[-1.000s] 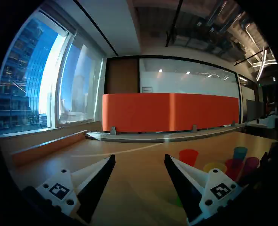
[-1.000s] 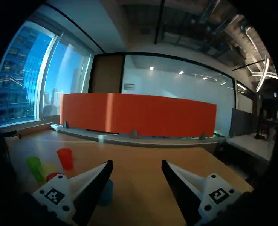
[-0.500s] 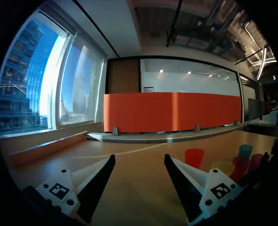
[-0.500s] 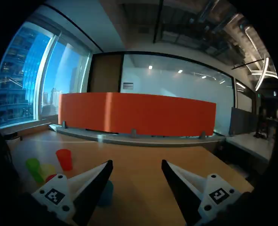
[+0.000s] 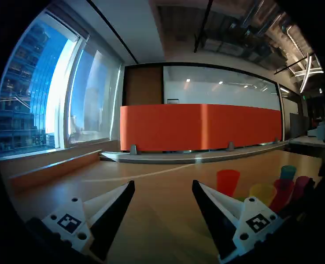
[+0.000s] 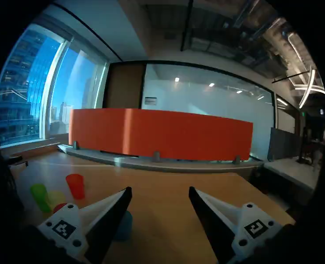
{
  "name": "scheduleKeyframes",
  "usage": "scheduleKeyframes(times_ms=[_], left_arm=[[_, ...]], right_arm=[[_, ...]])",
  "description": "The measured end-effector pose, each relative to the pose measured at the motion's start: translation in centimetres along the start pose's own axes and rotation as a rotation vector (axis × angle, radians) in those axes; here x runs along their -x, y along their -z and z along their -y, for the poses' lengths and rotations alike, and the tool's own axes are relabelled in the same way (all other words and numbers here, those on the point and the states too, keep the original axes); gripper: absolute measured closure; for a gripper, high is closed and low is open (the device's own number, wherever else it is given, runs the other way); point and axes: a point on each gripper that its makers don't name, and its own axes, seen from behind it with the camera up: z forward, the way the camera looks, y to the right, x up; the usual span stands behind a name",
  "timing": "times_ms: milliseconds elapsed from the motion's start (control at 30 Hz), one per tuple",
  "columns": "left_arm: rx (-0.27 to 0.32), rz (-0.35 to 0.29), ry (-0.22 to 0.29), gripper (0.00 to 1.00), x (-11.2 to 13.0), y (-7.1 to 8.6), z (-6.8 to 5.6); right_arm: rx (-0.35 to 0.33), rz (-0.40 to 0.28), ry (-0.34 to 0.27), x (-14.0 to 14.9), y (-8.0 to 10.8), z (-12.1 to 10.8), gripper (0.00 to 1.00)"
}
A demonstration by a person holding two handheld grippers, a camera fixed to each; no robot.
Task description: Pour water
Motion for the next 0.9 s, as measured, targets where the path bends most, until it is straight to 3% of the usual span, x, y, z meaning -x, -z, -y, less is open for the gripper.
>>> scheduleKeyframes(times_ms=[900], left_arm=[[0.013,0.005,0.007,0.03,0.29,-0.07,-0.08]], right_arm=[[-0.015,0.008,0.001,0.56,-0.05,0.23,0.00]])
